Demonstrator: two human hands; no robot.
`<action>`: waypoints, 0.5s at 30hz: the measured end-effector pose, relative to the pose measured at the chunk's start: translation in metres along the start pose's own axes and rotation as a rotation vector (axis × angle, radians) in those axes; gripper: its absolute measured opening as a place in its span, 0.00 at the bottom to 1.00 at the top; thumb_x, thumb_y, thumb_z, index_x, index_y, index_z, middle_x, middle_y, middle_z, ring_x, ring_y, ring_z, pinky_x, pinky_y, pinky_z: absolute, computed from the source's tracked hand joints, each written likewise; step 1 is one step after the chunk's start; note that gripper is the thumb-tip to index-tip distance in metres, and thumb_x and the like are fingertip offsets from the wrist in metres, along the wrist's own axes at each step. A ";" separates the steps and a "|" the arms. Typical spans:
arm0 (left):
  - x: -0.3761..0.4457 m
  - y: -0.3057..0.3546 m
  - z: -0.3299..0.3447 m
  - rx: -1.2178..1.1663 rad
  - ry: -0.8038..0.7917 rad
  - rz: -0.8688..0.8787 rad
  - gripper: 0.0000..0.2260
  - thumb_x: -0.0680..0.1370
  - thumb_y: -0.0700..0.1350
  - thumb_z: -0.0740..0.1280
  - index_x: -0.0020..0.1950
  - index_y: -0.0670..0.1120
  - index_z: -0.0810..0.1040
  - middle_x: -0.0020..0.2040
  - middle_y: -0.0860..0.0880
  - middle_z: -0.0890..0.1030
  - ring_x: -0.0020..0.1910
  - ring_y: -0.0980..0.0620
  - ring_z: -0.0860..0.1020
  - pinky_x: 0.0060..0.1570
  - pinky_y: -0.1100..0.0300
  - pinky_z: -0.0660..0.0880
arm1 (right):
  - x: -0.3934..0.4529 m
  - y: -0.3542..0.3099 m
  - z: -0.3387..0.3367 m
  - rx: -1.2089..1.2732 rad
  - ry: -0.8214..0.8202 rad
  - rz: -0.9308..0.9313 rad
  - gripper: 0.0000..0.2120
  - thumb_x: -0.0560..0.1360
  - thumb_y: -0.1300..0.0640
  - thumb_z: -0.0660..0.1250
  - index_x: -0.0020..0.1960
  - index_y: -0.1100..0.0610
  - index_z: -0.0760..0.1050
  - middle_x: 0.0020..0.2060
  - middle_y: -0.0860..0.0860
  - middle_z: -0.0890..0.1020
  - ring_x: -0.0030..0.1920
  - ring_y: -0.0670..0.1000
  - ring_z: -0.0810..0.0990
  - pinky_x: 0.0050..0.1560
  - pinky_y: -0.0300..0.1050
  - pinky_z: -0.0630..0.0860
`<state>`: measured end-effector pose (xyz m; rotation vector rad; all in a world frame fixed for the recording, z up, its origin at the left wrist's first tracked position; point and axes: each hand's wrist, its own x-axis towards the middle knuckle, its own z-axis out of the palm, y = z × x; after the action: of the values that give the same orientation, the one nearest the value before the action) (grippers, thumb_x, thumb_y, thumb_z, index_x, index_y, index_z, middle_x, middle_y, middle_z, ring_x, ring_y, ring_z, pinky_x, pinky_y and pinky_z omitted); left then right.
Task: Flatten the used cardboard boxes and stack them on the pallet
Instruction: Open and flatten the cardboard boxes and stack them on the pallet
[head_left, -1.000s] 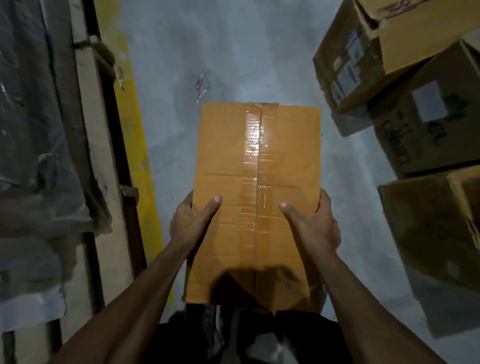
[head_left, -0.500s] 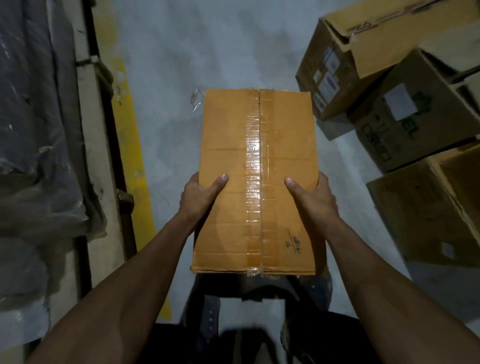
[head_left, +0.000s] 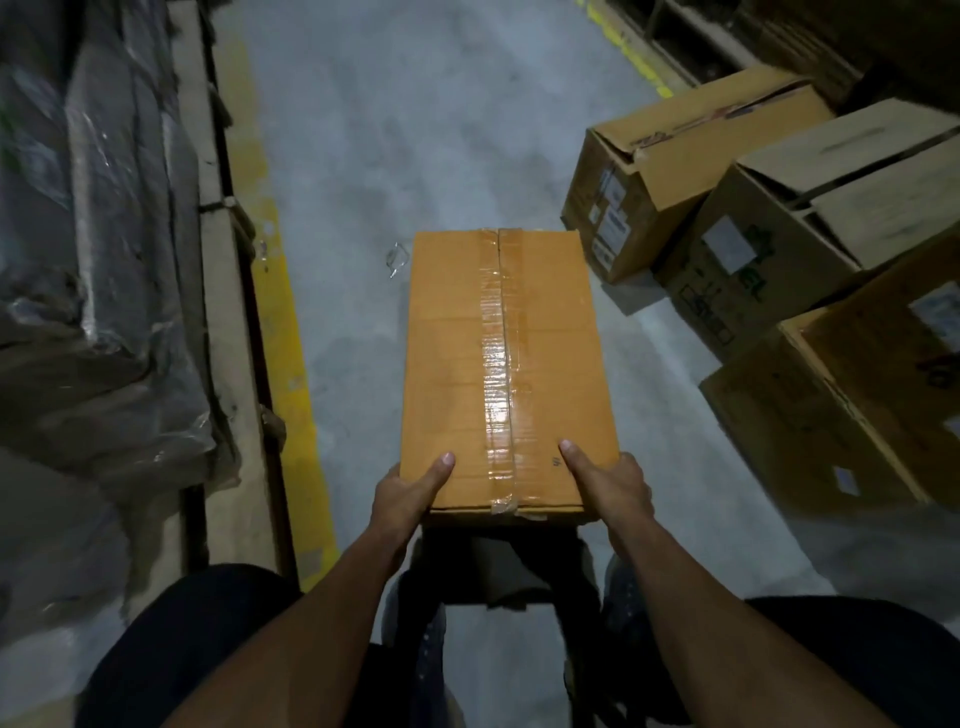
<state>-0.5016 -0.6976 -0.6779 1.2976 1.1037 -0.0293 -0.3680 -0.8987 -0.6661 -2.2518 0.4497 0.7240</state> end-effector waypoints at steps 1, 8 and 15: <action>0.002 -0.001 0.000 -0.002 -0.003 -0.010 0.27 0.73 0.54 0.75 0.67 0.41 0.76 0.55 0.45 0.82 0.51 0.50 0.81 0.48 0.59 0.78 | -0.001 0.002 0.001 0.023 -0.002 0.002 0.39 0.68 0.29 0.71 0.67 0.56 0.70 0.59 0.56 0.79 0.57 0.59 0.78 0.59 0.55 0.76; 0.013 -0.001 -0.001 0.046 -0.059 -0.015 0.32 0.72 0.59 0.74 0.71 0.44 0.72 0.59 0.44 0.81 0.55 0.46 0.80 0.48 0.57 0.77 | 0.002 0.001 0.001 0.157 -0.038 0.011 0.43 0.61 0.26 0.72 0.65 0.54 0.71 0.55 0.54 0.80 0.55 0.59 0.80 0.59 0.59 0.78; -0.003 0.061 -0.015 0.095 -0.067 0.136 0.25 0.77 0.53 0.71 0.69 0.43 0.74 0.61 0.44 0.80 0.57 0.45 0.78 0.56 0.53 0.74 | -0.021 -0.033 -0.026 0.198 -0.056 -0.078 0.40 0.60 0.25 0.67 0.62 0.52 0.74 0.55 0.53 0.80 0.56 0.59 0.78 0.61 0.60 0.76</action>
<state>-0.4777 -0.6668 -0.6286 1.4446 0.9644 -0.0237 -0.3586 -0.8930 -0.6205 -2.0471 0.3871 0.6699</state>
